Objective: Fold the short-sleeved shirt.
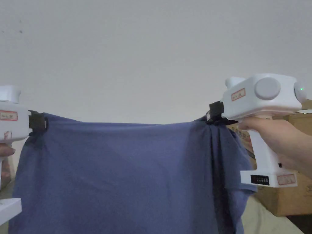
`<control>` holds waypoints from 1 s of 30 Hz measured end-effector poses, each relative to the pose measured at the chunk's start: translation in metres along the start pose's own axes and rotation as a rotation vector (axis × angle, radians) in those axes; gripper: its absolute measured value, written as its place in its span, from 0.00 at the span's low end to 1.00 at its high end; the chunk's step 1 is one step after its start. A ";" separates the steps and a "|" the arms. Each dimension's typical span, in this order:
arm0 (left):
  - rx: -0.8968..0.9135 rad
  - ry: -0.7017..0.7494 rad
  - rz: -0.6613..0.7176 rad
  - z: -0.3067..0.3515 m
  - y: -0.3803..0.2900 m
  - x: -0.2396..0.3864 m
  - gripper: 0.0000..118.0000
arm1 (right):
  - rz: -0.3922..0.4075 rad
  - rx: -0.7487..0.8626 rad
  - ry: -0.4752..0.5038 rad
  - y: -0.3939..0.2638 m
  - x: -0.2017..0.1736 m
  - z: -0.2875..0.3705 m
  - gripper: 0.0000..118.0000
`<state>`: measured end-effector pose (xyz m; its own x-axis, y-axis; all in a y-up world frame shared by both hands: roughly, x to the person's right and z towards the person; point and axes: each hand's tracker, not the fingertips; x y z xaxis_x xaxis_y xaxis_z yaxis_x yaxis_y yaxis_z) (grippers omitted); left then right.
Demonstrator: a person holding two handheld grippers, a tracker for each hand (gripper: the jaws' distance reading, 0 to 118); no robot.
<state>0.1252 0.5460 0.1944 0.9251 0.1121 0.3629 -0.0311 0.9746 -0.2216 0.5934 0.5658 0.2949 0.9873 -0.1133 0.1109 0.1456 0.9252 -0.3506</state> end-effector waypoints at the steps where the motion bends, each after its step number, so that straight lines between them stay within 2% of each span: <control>1: 0.012 0.008 -0.002 -0.007 0.008 0.002 0.02 | 0.013 0.009 -0.003 0.010 0.000 -0.004 0.07; 4: 0.056 0.031 -0.021 -0.036 0.027 0.010 0.02 | 0.082 0.057 -0.047 0.039 -0.002 -0.025 0.07; 9: 0.100 0.051 -0.040 -0.091 0.044 0.016 0.02 | 0.129 0.086 -0.117 0.075 -0.002 -0.072 0.07; 11: 0.108 0.061 -0.066 -0.113 0.046 0.018 0.02 | 0.172 0.103 -0.151 0.085 -0.002 -0.092 0.07; 15: 0.117 0.087 -0.098 -0.152 0.040 0.020 0.02 | 0.216 0.125 -0.182 0.092 -0.002 -0.125 0.07; 19: 0.106 0.093 -0.094 -0.177 0.013 0.018 0.02 | 0.228 0.125 -0.206 0.074 0.000 -0.151 0.07; 22: -0.008 0.080 -0.104 -0.196 -0.022 0.017 0.02 | 0.213 0.079 -0.204 0.035 0.007 -0.173 0.07; 26: -0.232 0.012 -0.088 -0.213 -0.120 0.017 0.02 | 0.131 -0.093 -0.198 -0.081 0.023 -0.208 0.07; 29: -0.444 -0.030 -0.063 -0.204 -0.226 0.022 0.02 | -0.032 -0.273 -0.164 -0.199 0.038 -0.224 0.07; 30: -0.507 -0.050 -0.048 -0.196 -0.261 0.023 0.02 | -0.063 -0.330 -0.182 -0.239 0.041 -0.223 0.07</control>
<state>0.2288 0.2561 0.0829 0.9014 0.0911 0.4233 0.2095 0.7639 -0.6105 0.6130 0.2593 0.1759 0.9528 -0.0726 0.2949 0.2475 0.7485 -0.6152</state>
